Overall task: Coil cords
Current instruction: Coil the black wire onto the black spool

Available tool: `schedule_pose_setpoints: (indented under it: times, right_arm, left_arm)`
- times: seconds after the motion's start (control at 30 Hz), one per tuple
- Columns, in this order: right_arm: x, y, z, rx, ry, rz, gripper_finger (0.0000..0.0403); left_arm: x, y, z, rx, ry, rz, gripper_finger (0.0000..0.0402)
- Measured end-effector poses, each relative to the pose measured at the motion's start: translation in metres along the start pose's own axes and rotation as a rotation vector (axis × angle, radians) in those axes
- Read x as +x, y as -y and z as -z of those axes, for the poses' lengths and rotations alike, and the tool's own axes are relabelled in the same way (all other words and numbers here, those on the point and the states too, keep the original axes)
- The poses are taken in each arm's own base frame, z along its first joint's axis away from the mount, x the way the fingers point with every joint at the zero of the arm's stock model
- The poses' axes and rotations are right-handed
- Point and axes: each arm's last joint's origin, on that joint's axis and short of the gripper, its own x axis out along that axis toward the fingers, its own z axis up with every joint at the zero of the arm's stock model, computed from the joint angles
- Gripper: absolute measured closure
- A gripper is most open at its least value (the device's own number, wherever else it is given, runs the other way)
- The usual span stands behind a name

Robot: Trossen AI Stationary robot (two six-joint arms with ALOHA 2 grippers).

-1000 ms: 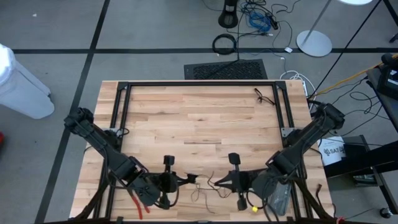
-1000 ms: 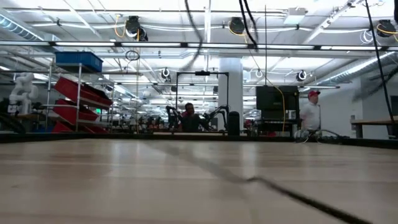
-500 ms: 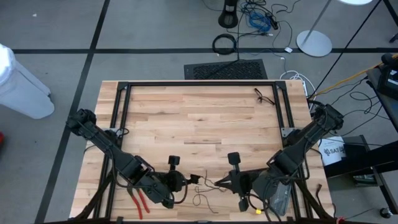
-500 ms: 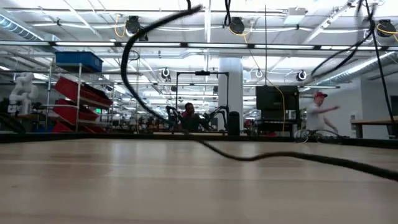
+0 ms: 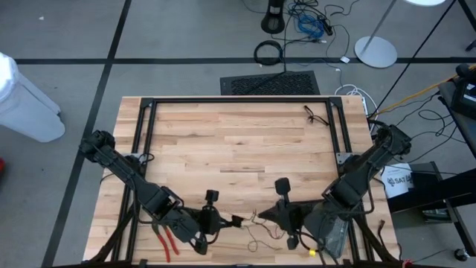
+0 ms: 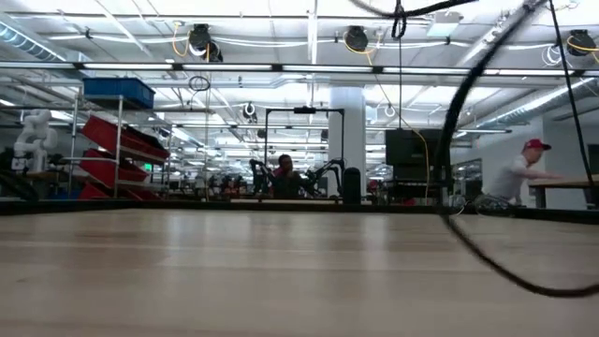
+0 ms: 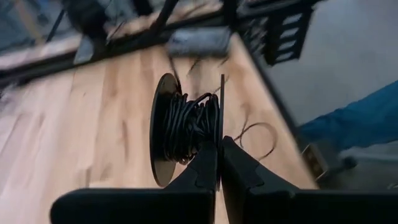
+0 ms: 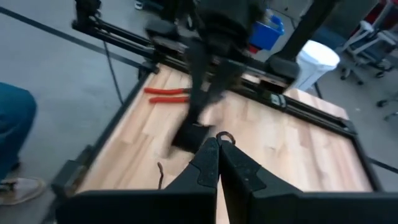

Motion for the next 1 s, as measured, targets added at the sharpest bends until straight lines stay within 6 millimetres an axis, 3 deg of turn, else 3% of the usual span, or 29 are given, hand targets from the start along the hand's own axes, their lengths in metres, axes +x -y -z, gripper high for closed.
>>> schedule_pose_setpoints:
  times: [0.5,0.77,1.0]
  right_arm:
    - [0.015,0.026,-0.008,-0.114,0.053,0.081,0.0403]
    - [0.008,0.013,0.004,-0.056,-0.048,0.036,0.0403]
    - [-0.006,-0.003,0.024,0.050,-0.212,0.007,0.0403]
  left_arm:
    - [-0.001,0.004,-0.018,0.085,0.168,0.150,0.0391]
    - [-0.005,0.010,-0.017,0.144,0.177,0.088,0.0391]
    - [-0.025,0.009,-0.022,0.134,0.202,0.028,0.0391]
